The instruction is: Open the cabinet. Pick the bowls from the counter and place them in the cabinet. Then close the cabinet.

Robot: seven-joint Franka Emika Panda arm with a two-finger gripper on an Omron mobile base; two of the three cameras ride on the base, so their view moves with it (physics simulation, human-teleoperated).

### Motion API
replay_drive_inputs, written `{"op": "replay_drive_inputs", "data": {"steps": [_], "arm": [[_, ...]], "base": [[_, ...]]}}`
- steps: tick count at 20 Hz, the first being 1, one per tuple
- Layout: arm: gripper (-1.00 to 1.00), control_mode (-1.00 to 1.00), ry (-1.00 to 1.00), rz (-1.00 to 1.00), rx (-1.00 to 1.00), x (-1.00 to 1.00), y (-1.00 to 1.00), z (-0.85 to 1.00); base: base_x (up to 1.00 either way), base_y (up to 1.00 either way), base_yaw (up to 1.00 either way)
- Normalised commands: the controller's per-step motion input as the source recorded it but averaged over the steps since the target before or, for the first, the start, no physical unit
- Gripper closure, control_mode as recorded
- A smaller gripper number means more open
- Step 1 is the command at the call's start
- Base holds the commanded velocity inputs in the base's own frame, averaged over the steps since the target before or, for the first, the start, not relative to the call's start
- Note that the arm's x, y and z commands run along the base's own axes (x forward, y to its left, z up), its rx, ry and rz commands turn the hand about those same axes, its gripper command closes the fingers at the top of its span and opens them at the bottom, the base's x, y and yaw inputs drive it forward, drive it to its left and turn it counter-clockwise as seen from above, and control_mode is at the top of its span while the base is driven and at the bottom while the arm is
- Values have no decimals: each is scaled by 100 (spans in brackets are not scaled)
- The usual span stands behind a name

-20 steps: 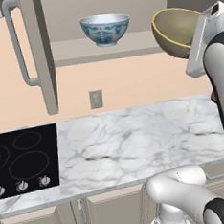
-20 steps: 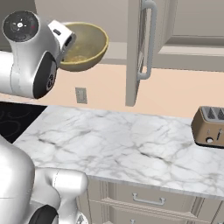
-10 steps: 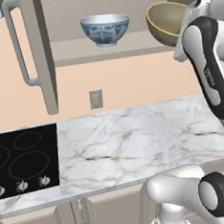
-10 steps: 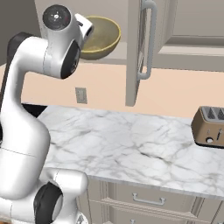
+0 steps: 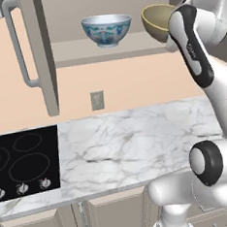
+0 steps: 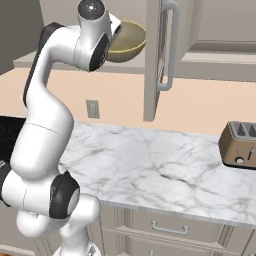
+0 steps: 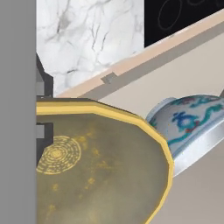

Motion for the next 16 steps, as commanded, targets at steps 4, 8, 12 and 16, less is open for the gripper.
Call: {"op": "replay_drive_inputs", "data": {"steps": [4,8,12,16], "arm": [[100,-100,4,0,0,78,-21,0],[100,-100,3,0,0,72,-26,0],[100,-100,4,0,0,70,-17,0],[100,-100,8,6,0,71,2,0]], "base": [[0,0,0],[0,0,0],[0,0,0],[0,0,0]]}}
